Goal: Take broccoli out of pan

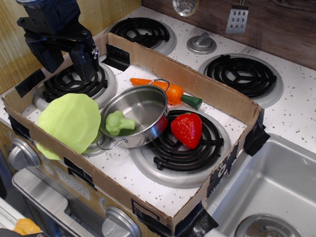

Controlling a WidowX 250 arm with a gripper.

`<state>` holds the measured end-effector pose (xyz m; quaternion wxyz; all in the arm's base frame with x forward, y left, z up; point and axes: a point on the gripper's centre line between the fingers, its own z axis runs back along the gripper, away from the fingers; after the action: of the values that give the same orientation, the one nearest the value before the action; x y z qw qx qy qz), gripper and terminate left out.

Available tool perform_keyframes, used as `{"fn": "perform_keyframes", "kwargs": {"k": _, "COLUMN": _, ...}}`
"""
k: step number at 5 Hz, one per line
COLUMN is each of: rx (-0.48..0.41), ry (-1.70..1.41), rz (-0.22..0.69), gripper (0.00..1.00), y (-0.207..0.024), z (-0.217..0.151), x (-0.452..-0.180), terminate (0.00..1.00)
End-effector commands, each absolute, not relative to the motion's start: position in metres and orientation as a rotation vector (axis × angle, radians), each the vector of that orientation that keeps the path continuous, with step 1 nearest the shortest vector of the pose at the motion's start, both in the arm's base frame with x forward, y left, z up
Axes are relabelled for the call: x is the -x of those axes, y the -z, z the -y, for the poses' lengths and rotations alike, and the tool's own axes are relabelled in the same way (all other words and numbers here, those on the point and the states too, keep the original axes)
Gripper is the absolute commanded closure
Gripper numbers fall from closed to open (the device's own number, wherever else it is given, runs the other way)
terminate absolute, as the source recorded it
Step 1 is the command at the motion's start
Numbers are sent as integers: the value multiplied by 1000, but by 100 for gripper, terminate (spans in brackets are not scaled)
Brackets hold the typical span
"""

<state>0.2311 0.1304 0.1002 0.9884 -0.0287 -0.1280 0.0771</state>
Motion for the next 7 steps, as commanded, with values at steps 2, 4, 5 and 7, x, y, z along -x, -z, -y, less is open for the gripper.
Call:
{"fn": "perform_keyframes", "kwargs": {"k": 2, "rx": 85, "ry": -188, "rz": 224, "gripper": 0, "y": -108, "z": -132, "x": -239, "terminate": 0}}
{"fn": "perform_keyframes", "kwargs": {"k": 4, "rx": 148, "ry": -412, "rz": 188, "gripper": 0, "y": -109, "z": -123, "x": -259, "terminate": 0}}
{"fn": "perform_keyframes", "kwargs": {"k": 5, "rx": 167, "ry": -467, "rz": 265, "gripper": 0, "y": -94, "z": -114, "x": -262, "terminate": 0}}
{"fn": "perform_keyframes", "kwargs": {"k": 7, "rx": 195, "ry": -490, "rz": 296, "gripper": 0, "y": -82, "z": -106, "x": -275, "terminate": 0}}
